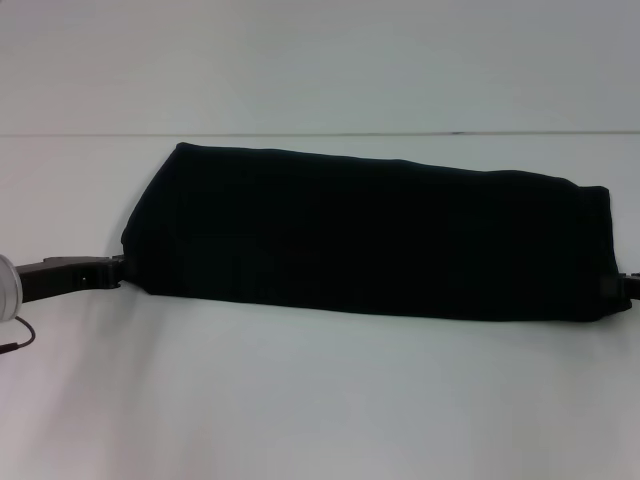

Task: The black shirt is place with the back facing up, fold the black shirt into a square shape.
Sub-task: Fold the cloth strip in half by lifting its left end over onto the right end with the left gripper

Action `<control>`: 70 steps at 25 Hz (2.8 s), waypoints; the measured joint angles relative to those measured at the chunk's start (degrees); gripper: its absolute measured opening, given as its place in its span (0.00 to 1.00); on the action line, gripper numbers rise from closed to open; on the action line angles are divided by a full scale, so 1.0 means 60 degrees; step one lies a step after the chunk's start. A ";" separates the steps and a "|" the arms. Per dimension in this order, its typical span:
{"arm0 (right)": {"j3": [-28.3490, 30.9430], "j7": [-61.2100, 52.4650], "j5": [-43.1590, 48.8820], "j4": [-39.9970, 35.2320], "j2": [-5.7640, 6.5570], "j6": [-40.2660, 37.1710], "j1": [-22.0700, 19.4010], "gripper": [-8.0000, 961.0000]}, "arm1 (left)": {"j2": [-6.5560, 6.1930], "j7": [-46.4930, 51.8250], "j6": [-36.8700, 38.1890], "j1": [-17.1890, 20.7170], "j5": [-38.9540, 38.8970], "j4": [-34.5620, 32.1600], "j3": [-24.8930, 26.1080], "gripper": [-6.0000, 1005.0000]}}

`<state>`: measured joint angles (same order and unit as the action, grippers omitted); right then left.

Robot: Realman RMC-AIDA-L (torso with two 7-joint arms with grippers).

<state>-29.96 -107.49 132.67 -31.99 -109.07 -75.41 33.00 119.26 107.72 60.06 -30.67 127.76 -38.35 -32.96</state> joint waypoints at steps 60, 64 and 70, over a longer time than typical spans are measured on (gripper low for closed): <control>0.1607 0.1257 -0.1268 -0.0614 -0.0449 -0.1544 0.0206 0.79 | -0.0484 0.4340 0.6228 0.0755 0.1002 -0.0622 0.2459 0.85; 0.1114 0.1133 -0.1269 -0.0614 -0.0411 -0.1442 0.0561 0.91 | -0.0561 0.5492 0.5969 0.0631 0.1002 -0.0280 0.2470 0.94; 0.0816 0.1179 -0.1270 -0.0615 -0.0482 -0.1172 0.0937 0.97 | -0.0561 0.6867 0.5122 0.0724 0.1111 -0.0066 0.2572 0.96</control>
<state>-25.06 -100.41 125.05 -35.68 -111.96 -82.44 38.62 115.90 148.93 90.79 -26.32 134.42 -38.75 -17.53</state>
